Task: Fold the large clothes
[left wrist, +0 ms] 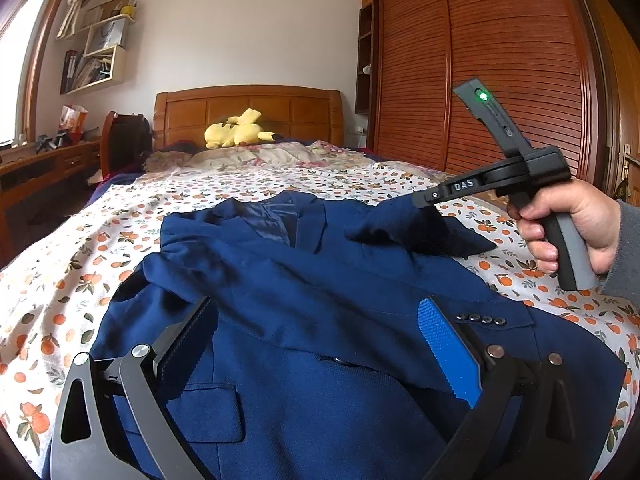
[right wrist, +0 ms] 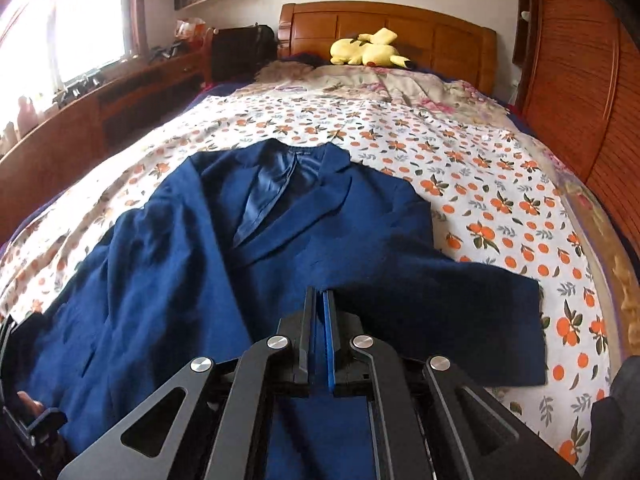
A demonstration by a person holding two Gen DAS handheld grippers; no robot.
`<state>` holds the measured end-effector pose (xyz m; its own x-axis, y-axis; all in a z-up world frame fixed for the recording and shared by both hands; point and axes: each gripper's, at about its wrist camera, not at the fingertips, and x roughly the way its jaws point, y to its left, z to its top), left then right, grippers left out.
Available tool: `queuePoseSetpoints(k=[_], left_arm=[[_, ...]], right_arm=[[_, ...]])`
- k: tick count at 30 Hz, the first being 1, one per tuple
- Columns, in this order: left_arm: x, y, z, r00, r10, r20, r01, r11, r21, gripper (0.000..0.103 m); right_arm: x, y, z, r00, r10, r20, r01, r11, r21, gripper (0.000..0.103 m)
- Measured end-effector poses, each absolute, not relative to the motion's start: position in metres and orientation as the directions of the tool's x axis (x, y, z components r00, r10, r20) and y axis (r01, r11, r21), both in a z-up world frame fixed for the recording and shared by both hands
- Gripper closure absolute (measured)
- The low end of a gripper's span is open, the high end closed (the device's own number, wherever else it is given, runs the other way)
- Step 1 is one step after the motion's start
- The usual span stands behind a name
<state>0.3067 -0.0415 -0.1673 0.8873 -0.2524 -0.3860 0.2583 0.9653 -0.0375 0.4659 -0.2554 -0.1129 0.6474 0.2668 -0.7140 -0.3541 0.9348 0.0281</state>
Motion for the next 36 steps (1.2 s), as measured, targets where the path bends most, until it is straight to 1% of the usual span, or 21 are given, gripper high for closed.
queuePoseSetpoints(k=[1,3,4,6,12,14,15,19,22,26,33,34,35,36], left_arm=[[0.307,-0.041,-0.167,0.887,-0.252,-0.387,0.258,0.965,-0.037,0.002],[0.307,-0.042,-0.167,0.886,-0.252,-0.389,0.259,0.965,-0.036,0.002],[0.307,-0.042,-0.167,0.886,-0.251,-0.39,0.259,0.965,-0.034,0.002],[0.307,-0.043,-0.167,0.887,-0.25,-0.39,0.259,0.965,-0.028,0.002],[0.305,-0.045,-0.165,0.888,-0.256,-0.382,0.269,0.963,-0.022,0.002],[0.307,-0.046,-0.163,0.879,-0.273,-0.391,0.286,0.958,-0.026,0.002],[0.308,-0.046,-0.162,0.875,-0.276,-0.397,0.29,0.957,-0.025,0.002],[0.305,-0.048,-0.155,0.869,-0.278,-0.409,0.314,0.949,0.024,0.002],[0.303,-0.045,-0.151,0.861,-0.285,-0.421,0.325,0.945,0.025,0.002],[0.299,-0.036,-0.148,0.851,-0.293,-0.437,0.329,0.944,0.008,0.002],[0.291,-0.018,-0.149,0.854,-0.258,-0.452,0.301,0.953,0.025,0.002],[0.29,-0.015,-0.149,0.852,-0.256,-0.457,0.297,0.955,0.019,0.002],[0.29,-0.011,-0.149,0.851,-0.254,-0.459,0.293,0.956,0.014,0.002],[0.289,-0.008,-0.148,0.851,-0.251,-0.46,0.288,0.958,0.01,0.002]], right_arm=[[0.461,-0.258,-0.109,0.656,0.268,-0.705,-0.351,0.936,0.03,0.07],[0.452,-0.266,-0.101,0.68,0.276,-0.679,-0.347,0.937,0.034,0.054],[0.448,-0.275,-0.096,0.699,0.277,-0.66,-0.336,0.941,0.038,0.054],[0.447,-0.289,-0.094,0.711,0.256,-0.654,-0.303,0.952,0.044,0.053],[0.472,-0.338,-0.116,0.709,0.075,-0.701,-0.139,0.99,-0.034,0.052],[0.482,-0.357,-0.128,0.696,0.019,-0.718,-0.075,0.996,-0.045,0.046],[0.486,-0.364,-0.134,0.688,-0.005,-0.725,-0.049,0.997,-0.052,0.039],[0.505,-0.401,-0.165,0.631,-0.106,-0.768,0.061,0.994,-0.087,0.038],[0.515,-0.421,-0.18,0.596,-0.133,-0.792,0.129,0.989,-0.069,0.038],[0.523,-0.434,-0.191,0.575,-0.142,-0.806,0.178,0.983,-0.047,0.038],[0.528,-0.442,-0.212,0.539,-0.12,-0.834,0.229,0.973,0.008,0.038],[0.527,-0.442,-0.213,0.54,-0.117,-0.834,0.23,0.973,0.012,0.04],[0.526,-0.441,-0.213,0.54,-0.106,-0.835,0.224,0.974,0.021,0.044],[0.525,-0.438,-0.213,0.54,-0.1,-0.836,0.215,0.976,0.021,0.054]])
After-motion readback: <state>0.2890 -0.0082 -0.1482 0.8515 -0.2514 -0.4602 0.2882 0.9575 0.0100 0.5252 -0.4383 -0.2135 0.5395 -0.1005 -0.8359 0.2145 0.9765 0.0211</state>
